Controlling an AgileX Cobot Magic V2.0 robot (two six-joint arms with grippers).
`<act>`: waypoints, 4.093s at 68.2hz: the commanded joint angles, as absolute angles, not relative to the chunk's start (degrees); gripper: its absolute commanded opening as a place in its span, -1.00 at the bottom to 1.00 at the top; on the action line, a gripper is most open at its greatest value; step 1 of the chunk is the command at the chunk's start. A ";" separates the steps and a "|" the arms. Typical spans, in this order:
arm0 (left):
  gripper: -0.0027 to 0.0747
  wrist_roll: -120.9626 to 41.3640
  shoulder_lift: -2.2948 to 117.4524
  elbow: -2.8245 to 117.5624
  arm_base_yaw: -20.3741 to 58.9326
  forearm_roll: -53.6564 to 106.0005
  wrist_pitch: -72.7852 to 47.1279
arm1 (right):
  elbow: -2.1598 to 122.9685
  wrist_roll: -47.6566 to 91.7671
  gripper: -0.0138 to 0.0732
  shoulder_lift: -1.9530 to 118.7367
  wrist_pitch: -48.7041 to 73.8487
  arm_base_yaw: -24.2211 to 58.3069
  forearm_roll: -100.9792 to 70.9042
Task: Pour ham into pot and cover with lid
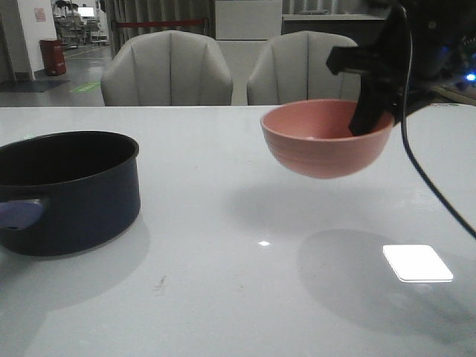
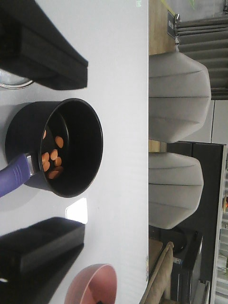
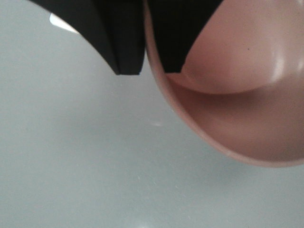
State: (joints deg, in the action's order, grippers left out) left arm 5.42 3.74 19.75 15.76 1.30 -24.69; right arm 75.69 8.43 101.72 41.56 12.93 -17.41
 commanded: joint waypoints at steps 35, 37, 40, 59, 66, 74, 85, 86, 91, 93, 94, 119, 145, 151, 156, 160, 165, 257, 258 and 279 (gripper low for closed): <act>0.57 5.46 4.59 21.21 16.12 1.63 -19.71 | 75.90 8.24 0.40 104.16 37.58 12.45 -16.32; 0.57 5.46 4.59 21.21 16.12 1.63 -19.71 | 75.90 8.30 0.41 103.63 37.64 12.39 -16.27; 0.57 5.46 4.59 21.21 16.12 1.63 -19.71 | 75.83 8.41 0.40 102.44 37.64 12.39 -16.20; 0.57 5.46 4.59 21.21 16.12 1.63 -19.71 | 67.63 11.71 0.40 85.98 30.36 12.45 -16.02; 0.57 5.46 4.59 21.21 16.12 1.73 -19.71 | 61.33 11.71 0.40 78.48 25.69 12.45 -16.02; 0.57 5.46 4.59 21.21 16.12 1.73 -19.71 | 53.60 11.71 0.40 69.02 21.66 12.45 -16.02; 0.57 5.46 4.59 21.21 16.12 1.73 -19.71 | 44.00 11.71 0.40 56.06 19.29 12.45 -16.02; 0.57 5.46 4.59 21.21 16.12 1.73 -19.71 | 44.00 11.71 0.40 56.06 19.29 12.45 -16.02; 0.57 5.46 4.59 21.21 16.12 1.86 -19.71 | 38.99 11.71 0.40 49.18 16.57 12.45 -16.02; 0.57 5.46 4.59 21.21 16.12 1.86 -19.71 | 37.29 11.71 0.40 47.03 15.40 12.45 -16.02; 0.57 5.46 4.59 21.21 16.12 1.86 -19.71 | 36.86 11.71 0.40 46.51 15.11 12.45 -16.02; 0.57 5.46 4.59 21.21 16.12 1.86 -17.19 | 19.22 12.26 0.40 16.88 8.07 12.45 -16.07; 0.57 5.46 4.81 21.21 16.12 1.86 -18.01 | 13.32 12.26 -0.31 9.47 6.70 12.45 -16.07; 0.58 5.46 6.01 22.64 16.12 1.19 -18.33 | 13.32 12.26 -0.30 9.47 6.99 12.45 -16.07; 0.61 5.46 9.04 25.32 16.12 0.71 -19.73 | 13.32 12.26 -0.30 9.47 7.04 12.45 -16.07; 0.67 5.46 13.38 28.88 16.12 0.00 -21.93 | 13.32 12.26 -0.30 9.47 7.04 12.45 -16.07; 0.77 5.46 18.60 32.85 16.12 0.00 -24.16 | 13.32 12.26 -0.30 9.47 7.04 12.45 -16.07; 0.68 0.99 90.10 67.24 -10.79 2.12 -49.85 | 13.32 12.26 -0.30 9.47 7.04 12.45 -16.07; 0.70 0.99 90.78 67.61 -10.79 1.76 -50.16 | 13.32 12.26 -0.30 9.47 7.04 12.45 -16.07; 0.75 0.99 98.35 69.98 -10.79 1.76 -51.36 | 13.32 12.26 -0.30 9.47 7.04 12.45 -16.07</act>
State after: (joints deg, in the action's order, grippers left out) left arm 0.96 99.42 67.91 -10.69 1.67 -51.81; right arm 11.79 11.92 8.97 12.08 12.56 -16.29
